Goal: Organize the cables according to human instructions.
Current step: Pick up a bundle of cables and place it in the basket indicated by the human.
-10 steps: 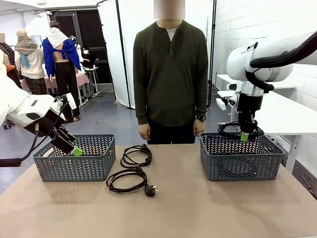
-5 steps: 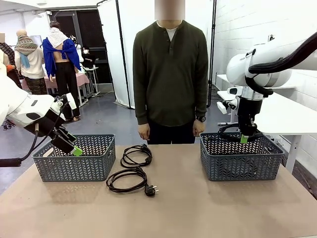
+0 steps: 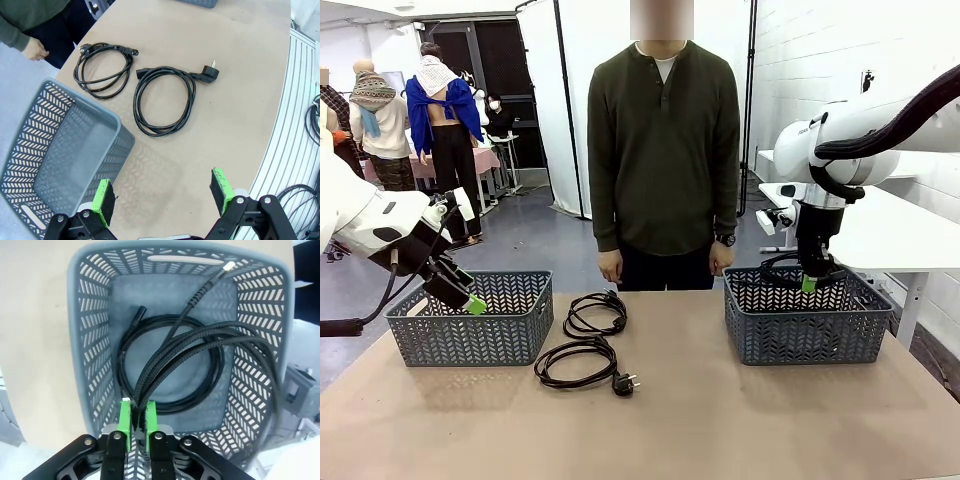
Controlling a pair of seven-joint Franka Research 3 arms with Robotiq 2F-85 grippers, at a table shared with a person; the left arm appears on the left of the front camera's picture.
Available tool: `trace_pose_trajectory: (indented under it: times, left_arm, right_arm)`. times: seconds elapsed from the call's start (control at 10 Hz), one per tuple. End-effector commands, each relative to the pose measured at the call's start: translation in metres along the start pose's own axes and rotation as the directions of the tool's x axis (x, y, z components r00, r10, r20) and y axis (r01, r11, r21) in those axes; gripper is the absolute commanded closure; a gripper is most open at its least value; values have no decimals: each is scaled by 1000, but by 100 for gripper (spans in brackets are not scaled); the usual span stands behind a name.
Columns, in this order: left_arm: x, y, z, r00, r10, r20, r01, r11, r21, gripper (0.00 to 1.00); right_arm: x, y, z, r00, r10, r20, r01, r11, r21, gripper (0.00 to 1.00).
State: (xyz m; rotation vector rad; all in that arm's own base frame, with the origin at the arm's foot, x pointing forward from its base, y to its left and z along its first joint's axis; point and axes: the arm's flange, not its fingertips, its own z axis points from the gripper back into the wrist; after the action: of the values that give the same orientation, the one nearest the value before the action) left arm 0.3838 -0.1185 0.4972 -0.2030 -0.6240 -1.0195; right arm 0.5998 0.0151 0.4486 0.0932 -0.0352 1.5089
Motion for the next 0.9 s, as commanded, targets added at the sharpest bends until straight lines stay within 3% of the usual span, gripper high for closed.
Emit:
trace_pose_trajectory:
  times: [0.0,0.3,0.8]
  left_arm:
    - [-3,4,-1,1000,-9,14,10,1000,-20,0]
    - [-3,4,-1,1000,-9,14,10,1000,-20,0]
    - [-3,4,-1,1000,-9,14,10,1000,-20,0]
  right_arm:
    - [-3,-8,0,1000,8,6,-8,1000,-19,61]
    - [-1,-9,0,1000,-6,10,7,1000,-10,3]
    - [2,-8,8,999,-25,20,24,1000,19,0]
